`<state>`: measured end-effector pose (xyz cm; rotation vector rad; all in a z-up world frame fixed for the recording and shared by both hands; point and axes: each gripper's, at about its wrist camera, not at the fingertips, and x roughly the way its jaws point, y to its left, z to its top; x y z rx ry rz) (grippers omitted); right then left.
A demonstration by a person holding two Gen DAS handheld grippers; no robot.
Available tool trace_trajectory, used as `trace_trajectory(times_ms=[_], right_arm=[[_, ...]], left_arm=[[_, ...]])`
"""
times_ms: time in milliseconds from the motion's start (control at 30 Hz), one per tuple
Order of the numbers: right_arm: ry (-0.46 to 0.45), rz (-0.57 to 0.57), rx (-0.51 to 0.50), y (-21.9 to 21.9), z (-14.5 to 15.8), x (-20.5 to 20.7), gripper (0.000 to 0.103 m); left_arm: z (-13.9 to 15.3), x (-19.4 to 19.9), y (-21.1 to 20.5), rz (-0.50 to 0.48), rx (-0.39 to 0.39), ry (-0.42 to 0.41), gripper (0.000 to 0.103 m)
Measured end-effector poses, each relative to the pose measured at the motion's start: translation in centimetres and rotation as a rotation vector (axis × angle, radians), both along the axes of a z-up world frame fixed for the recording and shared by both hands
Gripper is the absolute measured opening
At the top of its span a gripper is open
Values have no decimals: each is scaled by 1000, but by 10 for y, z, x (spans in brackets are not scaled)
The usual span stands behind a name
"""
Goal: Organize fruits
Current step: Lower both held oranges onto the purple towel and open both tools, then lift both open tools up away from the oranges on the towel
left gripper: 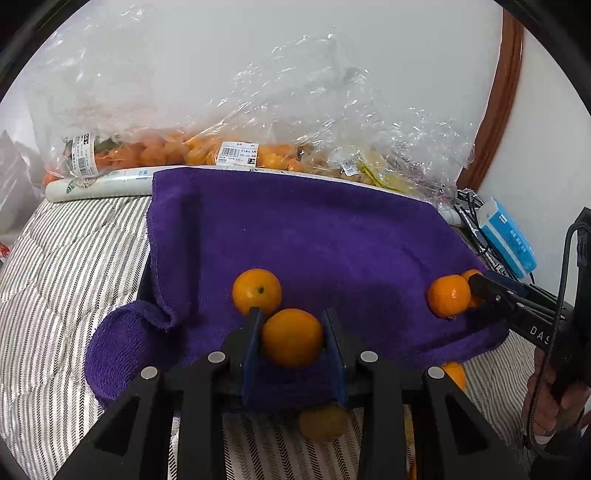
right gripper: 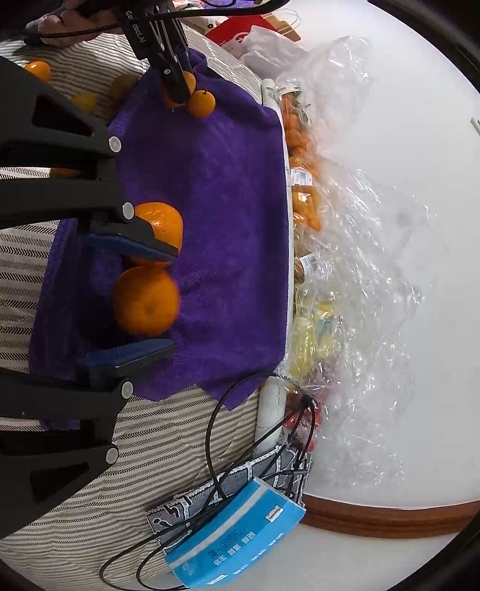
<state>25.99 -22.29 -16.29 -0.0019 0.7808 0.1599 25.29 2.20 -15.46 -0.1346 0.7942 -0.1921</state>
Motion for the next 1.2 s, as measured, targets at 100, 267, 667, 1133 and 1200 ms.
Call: trace_trajectory(times_ms=[100, 267, 667, 1133, 1200], right_arm=[[-4, 7, -3, 1, 0, -1, 44], [-11, 12, -12, 4, 1, -2, 44], [-5, -11, 3, -1, 0, 0, 49], [-23, -21, 17, -4, 3, -1, 60], [-23, -20, 19, -4, 3, -1, 60]], left_arm=[[0, 0, 0, -1, -4, 0, 31], [3, -1, 1, 1, -8, -14, 31], [13, -9, 0, -9, -21, -65, 45], [14, -12, -3, -22, -12, -74, 49], [14, -13, -4, -23, -12, -75, 50]])
